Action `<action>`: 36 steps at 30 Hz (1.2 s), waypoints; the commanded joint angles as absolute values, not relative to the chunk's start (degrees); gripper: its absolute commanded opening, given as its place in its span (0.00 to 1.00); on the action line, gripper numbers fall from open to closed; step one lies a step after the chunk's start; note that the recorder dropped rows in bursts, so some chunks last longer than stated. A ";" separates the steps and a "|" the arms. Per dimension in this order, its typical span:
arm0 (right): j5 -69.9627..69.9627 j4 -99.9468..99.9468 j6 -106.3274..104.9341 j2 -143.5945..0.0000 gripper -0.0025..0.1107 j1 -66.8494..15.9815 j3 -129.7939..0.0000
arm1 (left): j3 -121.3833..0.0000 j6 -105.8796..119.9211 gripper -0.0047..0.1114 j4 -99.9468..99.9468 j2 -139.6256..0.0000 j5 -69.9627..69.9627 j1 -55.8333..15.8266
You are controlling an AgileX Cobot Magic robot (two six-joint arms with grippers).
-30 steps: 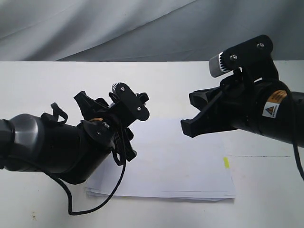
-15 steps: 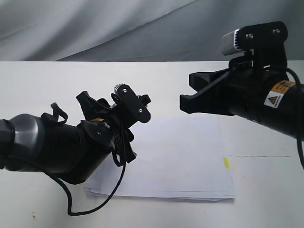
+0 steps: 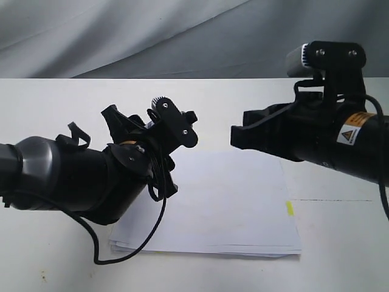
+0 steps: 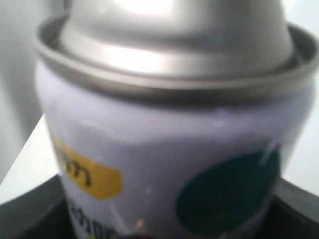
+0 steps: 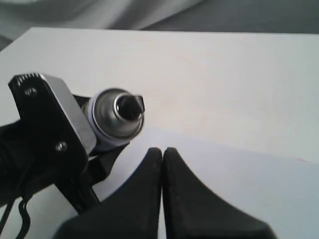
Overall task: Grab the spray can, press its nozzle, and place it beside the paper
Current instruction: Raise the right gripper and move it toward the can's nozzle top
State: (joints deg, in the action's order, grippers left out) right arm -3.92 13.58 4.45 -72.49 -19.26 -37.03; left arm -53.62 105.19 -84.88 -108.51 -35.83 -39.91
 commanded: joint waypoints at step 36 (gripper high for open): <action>65.32 70.54 -44.64 -116.35 0.02 8.37 -81.73 | -54.86 108.54 0.04 -87.29 -108.08 -34.14 -40.23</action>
